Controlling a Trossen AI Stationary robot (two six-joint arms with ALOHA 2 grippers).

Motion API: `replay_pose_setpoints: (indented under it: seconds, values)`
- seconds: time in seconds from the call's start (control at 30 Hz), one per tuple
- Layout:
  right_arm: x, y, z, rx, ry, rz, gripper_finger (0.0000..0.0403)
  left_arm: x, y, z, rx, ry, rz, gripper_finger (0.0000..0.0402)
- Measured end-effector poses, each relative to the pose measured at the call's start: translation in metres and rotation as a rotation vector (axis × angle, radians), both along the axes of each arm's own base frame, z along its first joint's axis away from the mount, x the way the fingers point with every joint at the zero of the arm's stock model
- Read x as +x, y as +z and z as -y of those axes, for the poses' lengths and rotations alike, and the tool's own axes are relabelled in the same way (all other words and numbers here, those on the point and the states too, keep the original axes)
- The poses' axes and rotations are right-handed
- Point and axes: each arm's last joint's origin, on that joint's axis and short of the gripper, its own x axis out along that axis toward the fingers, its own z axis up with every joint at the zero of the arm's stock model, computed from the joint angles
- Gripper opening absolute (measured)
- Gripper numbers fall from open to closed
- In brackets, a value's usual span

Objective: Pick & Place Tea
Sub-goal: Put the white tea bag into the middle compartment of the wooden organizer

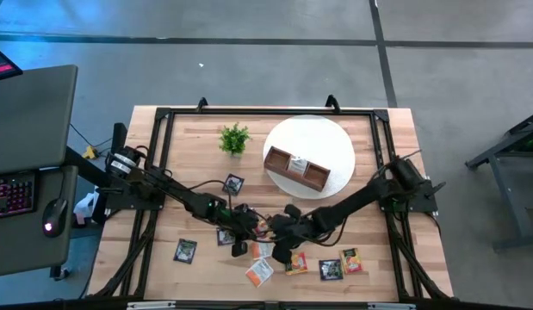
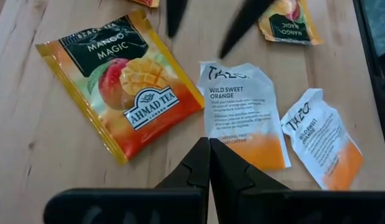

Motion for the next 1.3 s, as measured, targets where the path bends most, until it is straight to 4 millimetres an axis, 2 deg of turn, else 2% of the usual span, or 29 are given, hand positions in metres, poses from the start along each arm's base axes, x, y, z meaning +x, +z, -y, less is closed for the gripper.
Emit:
replay_pose_setpoints:
  seconds: [0.17,0.43,0.57,0.73,0.93,1.07,1.17,1.3]
  values:
    - [0.005,-0.011,-0.004,0.04,0.02,0.008,0.0131,0.0,0.0,0.0,0.002,0.001,0.001,0.0001]
    - [0.005,-0.011,-0.004,0.044,0.02,0.015,0.0131,0.0,0.001,0.0,0.002,0.002,0.004,0.0001]
    - [0.007,-0.018,-0.005,0.06,0.027,0.004,0.012,0.0,0.001,0.0,0.002,0.003,0.004,0.0001]
    - [0.01,-0.028,-0.007,0.088,0.043,0.007,0.0084,0.0,0.001,0.0,0.004,0.006,0.006,0.0001]
    - [0.009,-0.024,-0.006,0.021,0.113,0.004,0.0009,0.001,0.001,-0.001,0.018,0.018,0.012,0.0001]
    - [0.001,-0.008,-0.004,-0.024,0.184,-0.03,0.0013,0.001,0.002,-0.001,0.016,0.021,0.023,0.0001]
    - [-0.01,0.019,0.001,-0.09,0.24,-0.046,0.0003,0.002,0.002,-0.001,0.021,0.027,0.026,0.0001]
    - [-0.031,0.064,0.017,-0.31,0.262,-0.046,0.0006,0.003,0.003,-0.001,0.016,0.03,0.044,0.0001]
